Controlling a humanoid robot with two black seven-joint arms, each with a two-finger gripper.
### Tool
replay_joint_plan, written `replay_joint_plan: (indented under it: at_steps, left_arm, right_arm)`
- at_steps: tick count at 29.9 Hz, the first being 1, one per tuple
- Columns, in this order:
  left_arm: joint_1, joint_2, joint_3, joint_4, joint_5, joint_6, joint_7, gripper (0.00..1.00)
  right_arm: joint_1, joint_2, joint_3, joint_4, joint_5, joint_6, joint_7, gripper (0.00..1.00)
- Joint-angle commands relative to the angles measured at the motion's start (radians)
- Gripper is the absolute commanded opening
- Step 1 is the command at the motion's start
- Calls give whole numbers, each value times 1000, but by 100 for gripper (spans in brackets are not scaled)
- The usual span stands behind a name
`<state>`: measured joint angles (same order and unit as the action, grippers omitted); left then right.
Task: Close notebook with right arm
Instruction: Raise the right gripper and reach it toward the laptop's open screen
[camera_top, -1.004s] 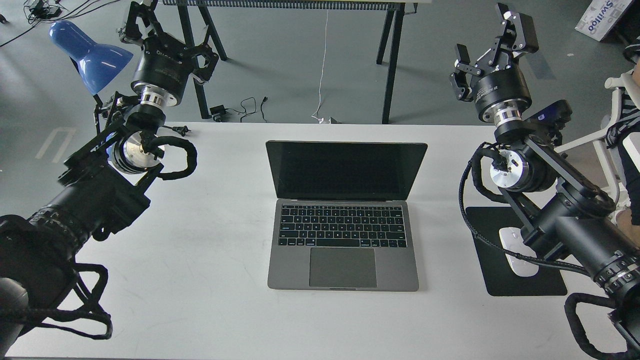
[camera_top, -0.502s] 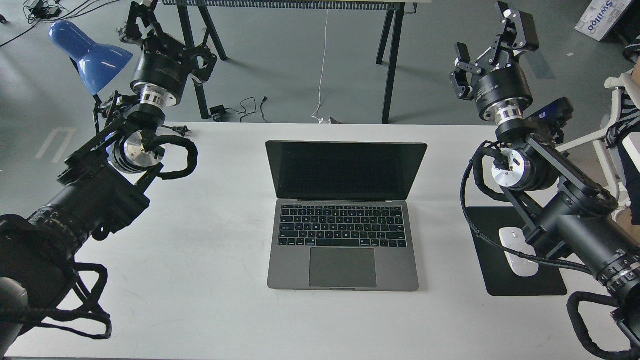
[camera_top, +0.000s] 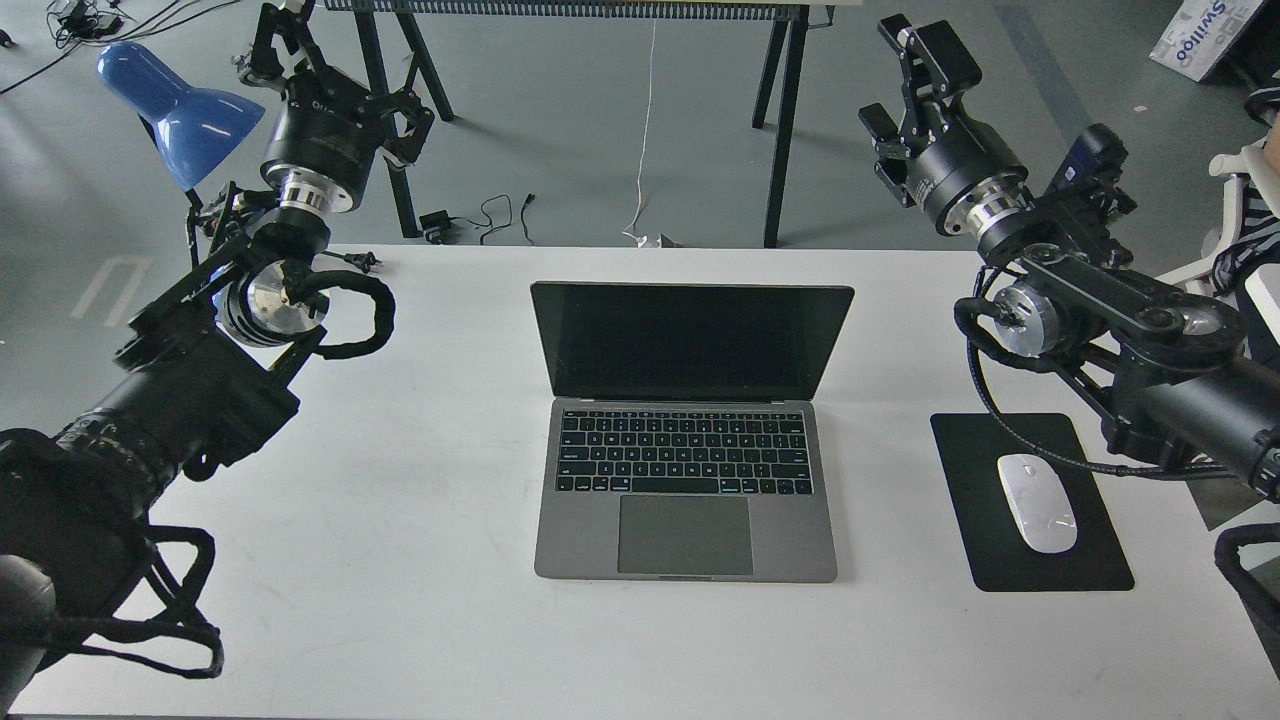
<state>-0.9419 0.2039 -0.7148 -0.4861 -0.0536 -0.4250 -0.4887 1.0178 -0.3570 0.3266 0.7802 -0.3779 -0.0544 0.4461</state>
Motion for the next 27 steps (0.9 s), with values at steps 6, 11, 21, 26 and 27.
replay_joint_plan:
  at_steps: [6, 11, 21, 26, 27]
  left_arm:
    - [0, 0, 0, 1, 0, -1, 0, 100]
    - [0, 0, 0, 0, 0, -1, 0, 100]
    - [0, 0, 0, 0, 0, -1, 0, 100]
    - [0, 0, 0, 0, 0, 0, 0, 100]
    - [0, 0, 0, 0, 0, 0, 0, 100]
  right_arm:
    - [42, 18, -236, -44, -4, 11, -33, 99]
    - [42, 38, -274, -47, -7, 31, -30, 99]
    - [56, 56, -290, -30, -56, 88, -29, 99]
    - [59, 56, -290, 5, -58, 128, -26, 99]
    - [61, 55, -291, 14, -59, 133, -26, 99]
